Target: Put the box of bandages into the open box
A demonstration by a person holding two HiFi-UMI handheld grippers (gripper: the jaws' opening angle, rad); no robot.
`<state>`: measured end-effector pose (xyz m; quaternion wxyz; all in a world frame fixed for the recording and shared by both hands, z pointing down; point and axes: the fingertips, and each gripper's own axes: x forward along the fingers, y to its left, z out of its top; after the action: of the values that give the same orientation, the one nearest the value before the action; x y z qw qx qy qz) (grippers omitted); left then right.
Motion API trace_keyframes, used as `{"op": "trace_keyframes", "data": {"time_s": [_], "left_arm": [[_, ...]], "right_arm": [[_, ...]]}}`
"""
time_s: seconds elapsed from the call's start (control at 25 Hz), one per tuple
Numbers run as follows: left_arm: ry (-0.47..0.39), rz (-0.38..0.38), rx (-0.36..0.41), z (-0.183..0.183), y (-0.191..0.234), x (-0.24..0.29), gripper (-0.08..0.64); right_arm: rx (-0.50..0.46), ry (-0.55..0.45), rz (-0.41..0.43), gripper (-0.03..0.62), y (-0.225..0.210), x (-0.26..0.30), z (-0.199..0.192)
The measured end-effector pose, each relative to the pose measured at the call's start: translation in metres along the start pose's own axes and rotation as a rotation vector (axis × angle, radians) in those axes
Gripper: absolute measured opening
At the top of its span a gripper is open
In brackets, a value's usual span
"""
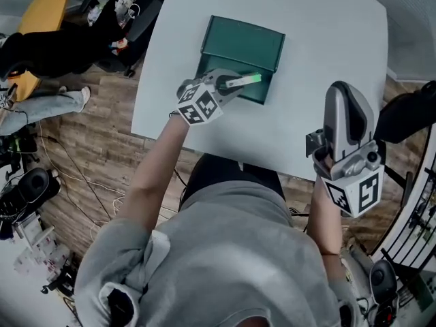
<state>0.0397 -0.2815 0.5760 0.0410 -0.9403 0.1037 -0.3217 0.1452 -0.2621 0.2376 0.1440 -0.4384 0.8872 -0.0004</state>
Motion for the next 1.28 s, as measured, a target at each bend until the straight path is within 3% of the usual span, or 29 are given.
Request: {"op": "trace_keyframes", "data": {"time_s": [0.24,0.44,0.52,0.56,0.72,0.92,1.28], "left_arm": [[0.001,-0.094,-0.039,0.001,-0.003,0.015,0.128],[-0.04,-0.091,-0.086,0.007,-0.002,0.015,0.224],[-0.068,-0.069,-0.113,0.011,0.001,0.011,0.227],[-0.089,-0.045,-0.131,0.015,0.004,0.007,0.227],[-0.199,0.109,-0.196,0.039,0.031,-0.023,0.038],[-0.314,0.308,-0.162,0.088,0.055,-0.078,0.02],[-0.479,0.532,-0.286,0.152,0.074,-0.176,0.018]], "right_arm": [[0.002,0.01,-0.029,0.051,-0.009,-0.009,-0.003],[0.005,0.004,-0.029,0.051,-0.012,-0.008,-0.003],[0.008,0.002,-0.027,0.051,-0.011,-0.007,-0.003],[0.009,0.0,-0.026,0.051,-0.011,-0.006,-0.004],[0.005,-0.004,-0.016,0.051,-0.011,-0.004,-0.005],[-0.027,0.006,-0.008,0.051,-0.005,0.001,-0.004],[-0.096,0.033,-0.008,0.051,0.004,0.005,0.002]]}}
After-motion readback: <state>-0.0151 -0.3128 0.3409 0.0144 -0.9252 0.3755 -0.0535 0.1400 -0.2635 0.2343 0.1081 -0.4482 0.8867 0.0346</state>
